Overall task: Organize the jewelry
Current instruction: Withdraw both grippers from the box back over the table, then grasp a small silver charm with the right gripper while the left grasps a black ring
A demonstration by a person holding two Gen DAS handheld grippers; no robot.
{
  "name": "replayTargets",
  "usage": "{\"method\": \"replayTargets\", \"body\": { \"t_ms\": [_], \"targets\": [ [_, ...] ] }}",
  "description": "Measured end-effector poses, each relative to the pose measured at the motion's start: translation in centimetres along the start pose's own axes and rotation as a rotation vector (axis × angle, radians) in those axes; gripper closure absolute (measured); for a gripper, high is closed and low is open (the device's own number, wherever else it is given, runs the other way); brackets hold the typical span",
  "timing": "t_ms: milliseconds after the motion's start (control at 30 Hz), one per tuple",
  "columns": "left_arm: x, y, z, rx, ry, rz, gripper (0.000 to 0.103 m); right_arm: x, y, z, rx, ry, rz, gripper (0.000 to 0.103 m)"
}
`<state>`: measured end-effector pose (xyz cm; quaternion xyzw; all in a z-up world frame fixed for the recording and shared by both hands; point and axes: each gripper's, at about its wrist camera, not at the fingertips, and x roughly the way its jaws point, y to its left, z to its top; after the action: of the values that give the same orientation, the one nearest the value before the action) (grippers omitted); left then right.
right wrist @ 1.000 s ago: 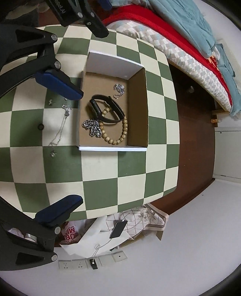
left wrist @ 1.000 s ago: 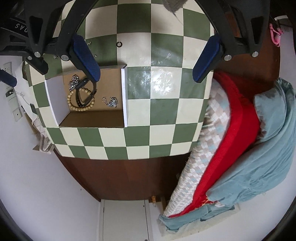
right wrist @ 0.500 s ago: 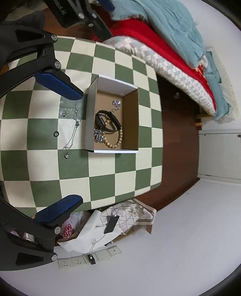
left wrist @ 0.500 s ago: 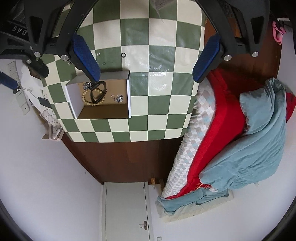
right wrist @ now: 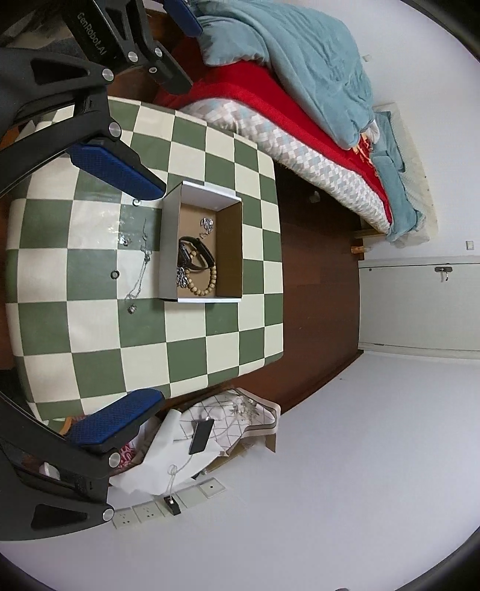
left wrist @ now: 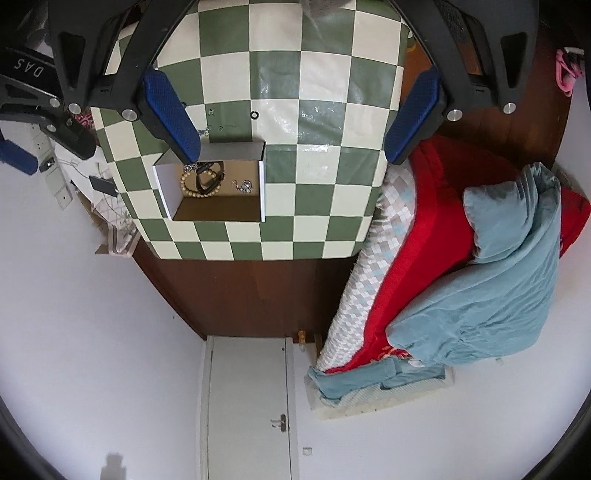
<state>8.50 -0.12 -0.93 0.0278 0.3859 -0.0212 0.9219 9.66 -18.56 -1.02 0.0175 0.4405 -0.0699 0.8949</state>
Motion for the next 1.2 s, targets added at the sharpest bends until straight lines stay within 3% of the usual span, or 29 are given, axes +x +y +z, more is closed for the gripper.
{"method": "replayTargets", "body": {
  "t_ms": [167, 233, 333, 367, 433, 467, 500, 700, 933, 1033, 1133, 1167, 1200],
  "targets": [
    [1.9, 0.2, -1.4, 0.017, 0.001, 0.106, 0.001, 0.4, -0.5, -1.4, 0.032, -0.003, 0.037, 0.000],
    [3.8, 0.1, -2.5, 0.039, 0.034, 0.176, 0.001, 1.8, -1.0, -2.3, 0.046, 0.022, 0.040, 0.000],
    [6.6, 0.3, -4.2, 0.048, 0.093, 0.220, 0.001, 4.7, -2.2, -4.2, 0.075, 0.081, 0.017, 0.000],
    [7.2, 0.3, -4.6, 0.051, 0.110, 0.226, 0.001, 5.7, -2.7, -4.9, 0.085, 0.098, 0.015, 0.001],
    [9.2, 0.3, -5.6, 0.056, 0.150, 0.244, 0.001, 7.8, -3.7, -6.2, 0.111, 0.135, 0.025, 0.015],
    [10.0, 0.4, -6.0, 0.058, 0.165, 0.251, 0.001, 9.2, -4.4, -7.1, 0.132, 0.157, 0.033, 0.027],
    [10.6, 0.4, -6.3, 0.058, 0.175, 0.254, 0.001, 10.1, -4.8, -7.6, 0.143, 0.169, 0.036, 0.029],
    [13.8, 0.3, -7.3, 0.058, 0.211, 0.267, 0.001, 16.1, -6.5, -9.5, 0.193, 0.185, 0.087, 0.029],
    [16.6, 0.1, -8.4, 0.057, 0.253, 0.232, 0.001, 21.9, -4.6, -9.3, 0.114, 0.171, 0.075, 0.030],
    [17.6, -0.6, -9.0, 0.083, 0.274, 0.202, 0.001, 23.0, -3.5, -9.3, 0.076, 0.168, 0.066, 0.043],
    [18.4, -1.8, -9.3, 0.116, 0.285, 0.165, 0.001, 23.3, -2.4, -9.3, 0.010, 0.124, 0.002, 0.074],
    [18.5, -2.1, -9.3, 0.124, 0.288, 0.154, 0.001, 23.4, -2.3, -9.3, 0.005, 0.113, 0.006, 0.090],
    [18.8, -2.6, -9.4, 0.133, 0.296, 0.136, 0.001, 23.4, -2.3, -9.2, 0.000, 0.112, 0.002, 0.090]
  ]
}}
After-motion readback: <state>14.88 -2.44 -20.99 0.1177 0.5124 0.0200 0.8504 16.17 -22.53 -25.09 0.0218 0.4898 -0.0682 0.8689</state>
